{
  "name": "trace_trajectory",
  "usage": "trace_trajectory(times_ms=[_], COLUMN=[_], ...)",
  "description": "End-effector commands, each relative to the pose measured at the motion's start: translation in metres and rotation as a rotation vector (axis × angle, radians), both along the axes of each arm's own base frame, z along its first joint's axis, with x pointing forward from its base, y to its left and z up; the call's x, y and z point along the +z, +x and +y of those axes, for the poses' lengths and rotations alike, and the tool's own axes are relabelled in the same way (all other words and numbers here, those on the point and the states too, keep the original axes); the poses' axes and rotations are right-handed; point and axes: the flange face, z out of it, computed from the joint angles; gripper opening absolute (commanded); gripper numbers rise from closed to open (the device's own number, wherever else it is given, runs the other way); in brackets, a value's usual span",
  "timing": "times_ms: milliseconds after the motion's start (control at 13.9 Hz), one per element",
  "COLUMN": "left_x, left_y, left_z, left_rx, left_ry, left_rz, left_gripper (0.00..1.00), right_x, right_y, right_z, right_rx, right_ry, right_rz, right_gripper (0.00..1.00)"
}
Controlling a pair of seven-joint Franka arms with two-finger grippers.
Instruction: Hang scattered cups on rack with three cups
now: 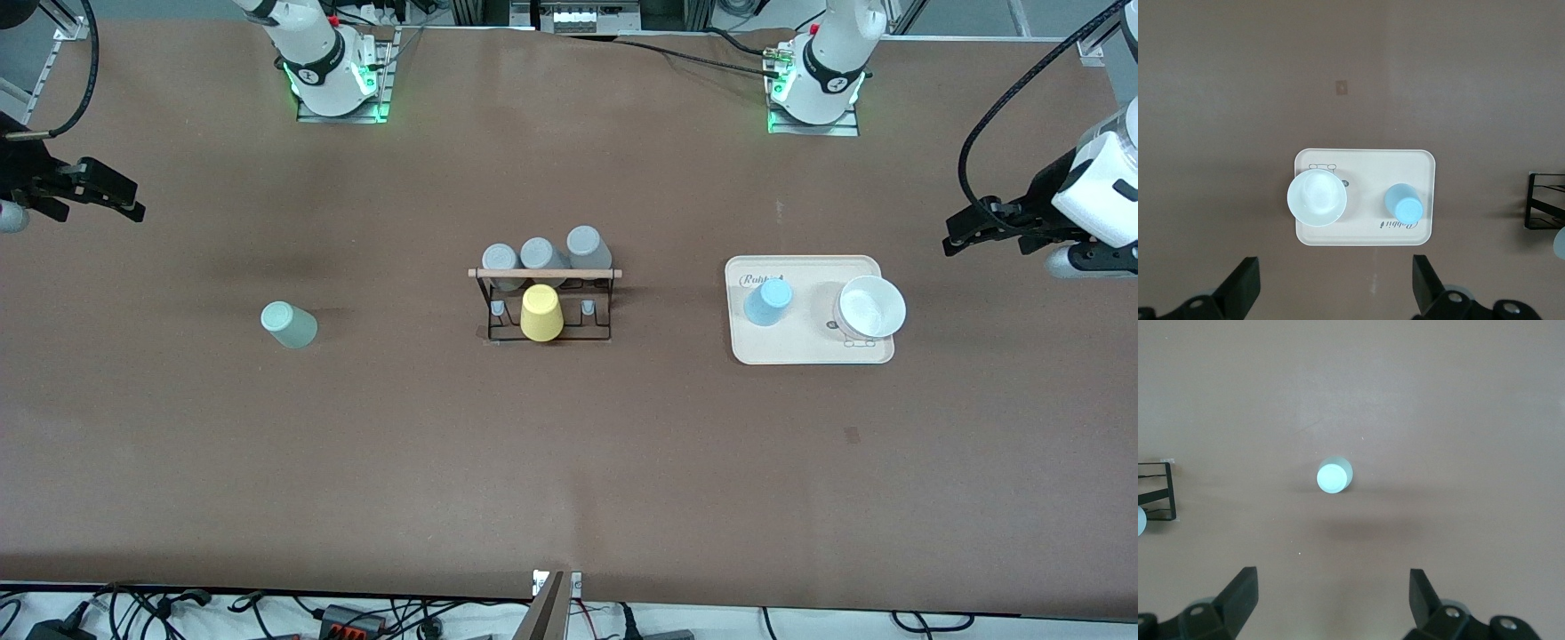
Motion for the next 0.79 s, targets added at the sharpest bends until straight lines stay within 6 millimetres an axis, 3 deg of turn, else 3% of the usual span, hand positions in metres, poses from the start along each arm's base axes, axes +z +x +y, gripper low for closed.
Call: trace_trajectory(times_ms=[0,287,358,717], left_x=[-0.002,-0.016,-0.023,-0.111], left_y=[0.006,0.009,0.006,0.02], left_z=[0.002,0.019,0.01,-0.06], left_rx=[0.006,0.035,0.019,-0.106], left_ry=[-0.005,-0.01,-0.011,-0.012], left_rz=[0.016,0.057,0.103,0.308], left_gripper=[1.0,1.0,1.0,1.0], right_x=[0.004,0.004,0.004,0.006], right_y=[-0.007,-0.007,-0.007,-0.008], right_z=[0.001,0.001,0.001,0.0], right_rx=[-0.013,-0.009,-0.011,-0.011], right_ry=[0.005,0.002,0.002,0.004], right_rz=[-0.018,-0.015,-0.015,-0.018], right_gripper=[1.0,1.0,1.0,1.0])
